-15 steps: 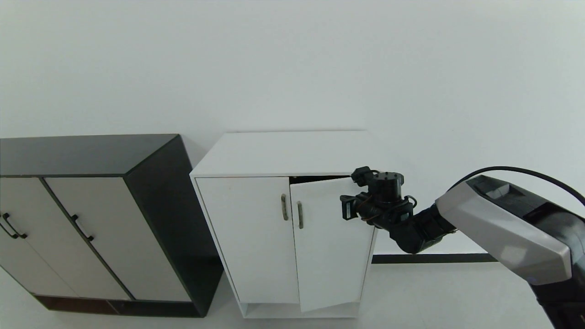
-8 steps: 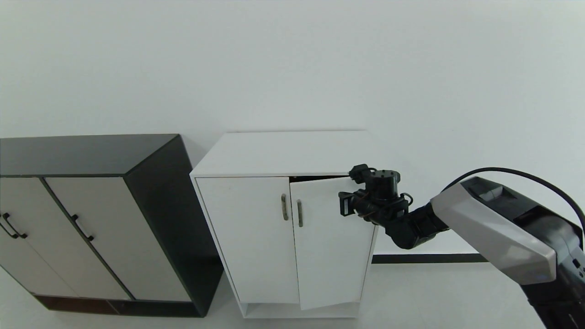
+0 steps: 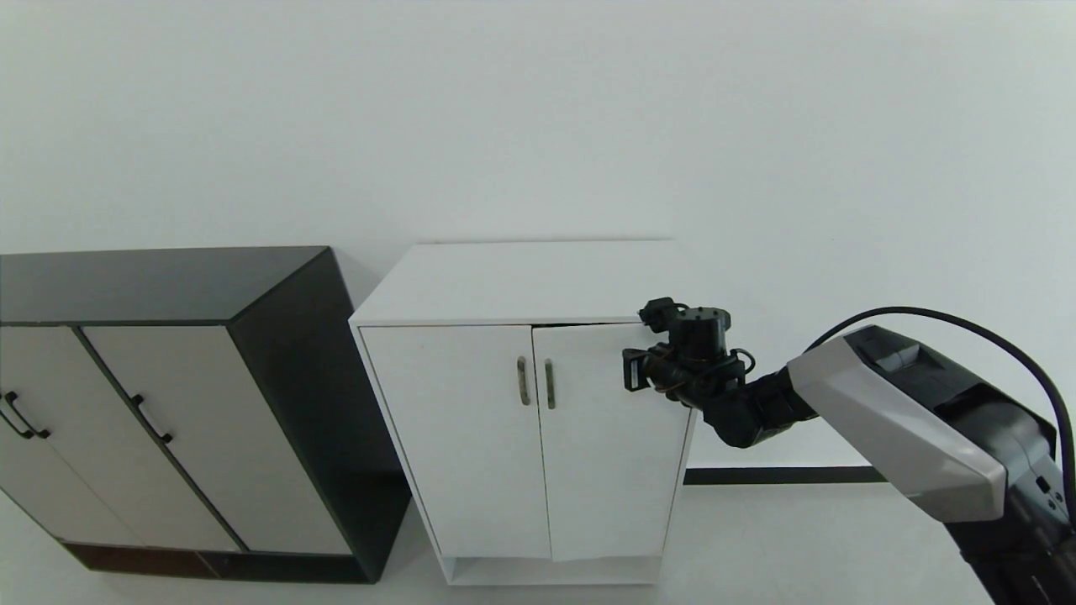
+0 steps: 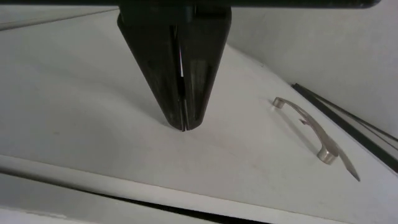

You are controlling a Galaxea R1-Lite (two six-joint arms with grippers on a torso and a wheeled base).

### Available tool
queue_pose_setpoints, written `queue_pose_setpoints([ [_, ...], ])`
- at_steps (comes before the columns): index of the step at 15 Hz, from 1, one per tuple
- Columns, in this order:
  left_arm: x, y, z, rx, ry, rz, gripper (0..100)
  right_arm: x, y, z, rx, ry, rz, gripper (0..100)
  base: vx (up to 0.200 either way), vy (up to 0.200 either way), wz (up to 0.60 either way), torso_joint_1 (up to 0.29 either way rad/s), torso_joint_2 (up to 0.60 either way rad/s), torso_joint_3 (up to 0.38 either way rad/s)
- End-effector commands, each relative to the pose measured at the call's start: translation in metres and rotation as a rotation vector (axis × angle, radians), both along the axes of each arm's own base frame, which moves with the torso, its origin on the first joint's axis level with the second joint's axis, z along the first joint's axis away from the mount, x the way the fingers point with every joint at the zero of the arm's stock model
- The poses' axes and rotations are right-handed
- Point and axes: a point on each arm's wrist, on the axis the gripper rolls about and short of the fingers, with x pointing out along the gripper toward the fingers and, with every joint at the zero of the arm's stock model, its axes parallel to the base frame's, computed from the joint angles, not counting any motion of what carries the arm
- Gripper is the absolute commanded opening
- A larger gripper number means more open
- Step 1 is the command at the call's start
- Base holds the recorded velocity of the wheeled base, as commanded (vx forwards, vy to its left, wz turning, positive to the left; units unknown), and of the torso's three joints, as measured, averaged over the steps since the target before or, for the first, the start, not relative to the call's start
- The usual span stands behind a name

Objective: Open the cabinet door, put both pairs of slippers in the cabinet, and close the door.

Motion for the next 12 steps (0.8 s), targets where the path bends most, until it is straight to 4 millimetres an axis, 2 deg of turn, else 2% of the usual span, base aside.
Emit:
queue_pose_setpoints([
  [1, 0.0001, 0.0000, 0.0000, 0.000, 0.001, 0.000, 0, 0.0025, 0.0014, -0.0018, 0.001, -0.002, -0.001, 0, 0.000, 0.000, 0.00, 0.000, 0.00, 0.000],
  [12, 0.0001, 0.0000, 0.0000, 0.000, 0.001, 0.000, 0, 0.0078, 0.0022, 0.0016, 0.002, -0.007, -0.008, 0, 0.000, 0.000, 0.00, 0.000, 0.00, 0.000],
])
